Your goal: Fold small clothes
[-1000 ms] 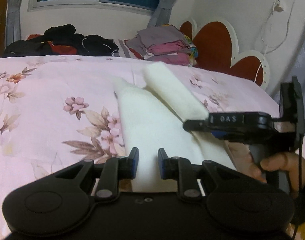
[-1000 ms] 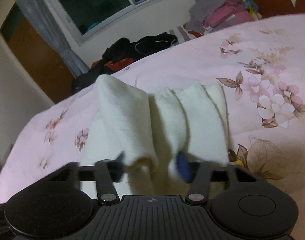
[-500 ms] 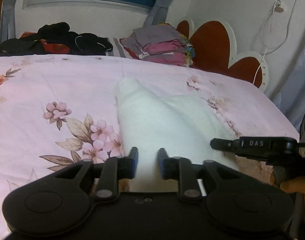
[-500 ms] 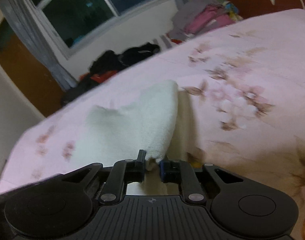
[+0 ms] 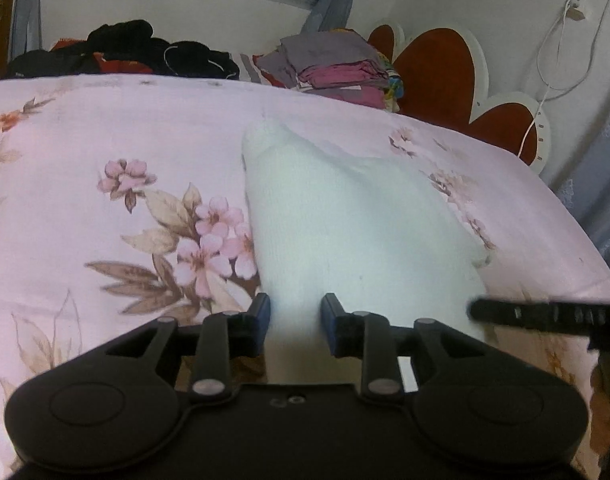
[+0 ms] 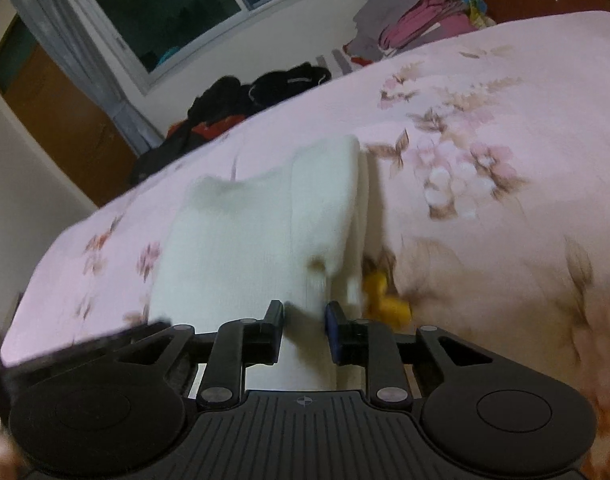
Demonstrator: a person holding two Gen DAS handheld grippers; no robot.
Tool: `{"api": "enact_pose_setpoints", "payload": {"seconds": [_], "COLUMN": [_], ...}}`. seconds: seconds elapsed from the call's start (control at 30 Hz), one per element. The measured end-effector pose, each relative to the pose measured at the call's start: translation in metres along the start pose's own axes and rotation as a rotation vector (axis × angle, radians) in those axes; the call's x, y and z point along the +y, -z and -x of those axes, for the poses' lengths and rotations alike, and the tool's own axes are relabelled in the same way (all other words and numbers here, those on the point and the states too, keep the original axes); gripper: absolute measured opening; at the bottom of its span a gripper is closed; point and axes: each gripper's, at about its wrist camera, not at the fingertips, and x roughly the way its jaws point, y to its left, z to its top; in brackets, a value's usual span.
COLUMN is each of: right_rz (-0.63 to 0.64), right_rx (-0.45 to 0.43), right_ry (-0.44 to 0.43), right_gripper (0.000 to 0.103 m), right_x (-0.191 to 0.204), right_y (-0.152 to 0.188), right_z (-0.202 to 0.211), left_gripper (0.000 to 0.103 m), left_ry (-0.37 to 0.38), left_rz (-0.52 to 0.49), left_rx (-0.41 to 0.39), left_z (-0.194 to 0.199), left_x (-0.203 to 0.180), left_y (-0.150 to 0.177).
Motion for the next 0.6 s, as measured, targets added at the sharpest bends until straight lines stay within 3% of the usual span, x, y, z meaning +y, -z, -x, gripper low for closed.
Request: {"api": "enact_pose_setpoints", "payload": {"seconds": [0.37, 0.4, 0.6], "right_rz": [0.069, 0.086, 0.153], "right_rx": [0.052, 0.053, 0.006], "right_ry": [0.039, 0.054, 0.143], "right_gripper": [0.022, 0.004, 0.001], "right_x": [0.015, 0.016, 0.016], "right_y": [0.033, 0.034, 0.032], "right_z": [0.002, 0.001, 0.015], "left_gripper": [0.028, 0.028, 0.028], "left_ry": [-0.011, -0.013, 0.008], "left_rz": [0.03, 0.029, 0.018], "left_rx": [0.009, 0.008, 0.012], "left_z": [0.002, 0.002, 0.007], "left_x": [-0.003, -0.004, -0.014], "left_y": [0.011, 0.011, 0.012]}}
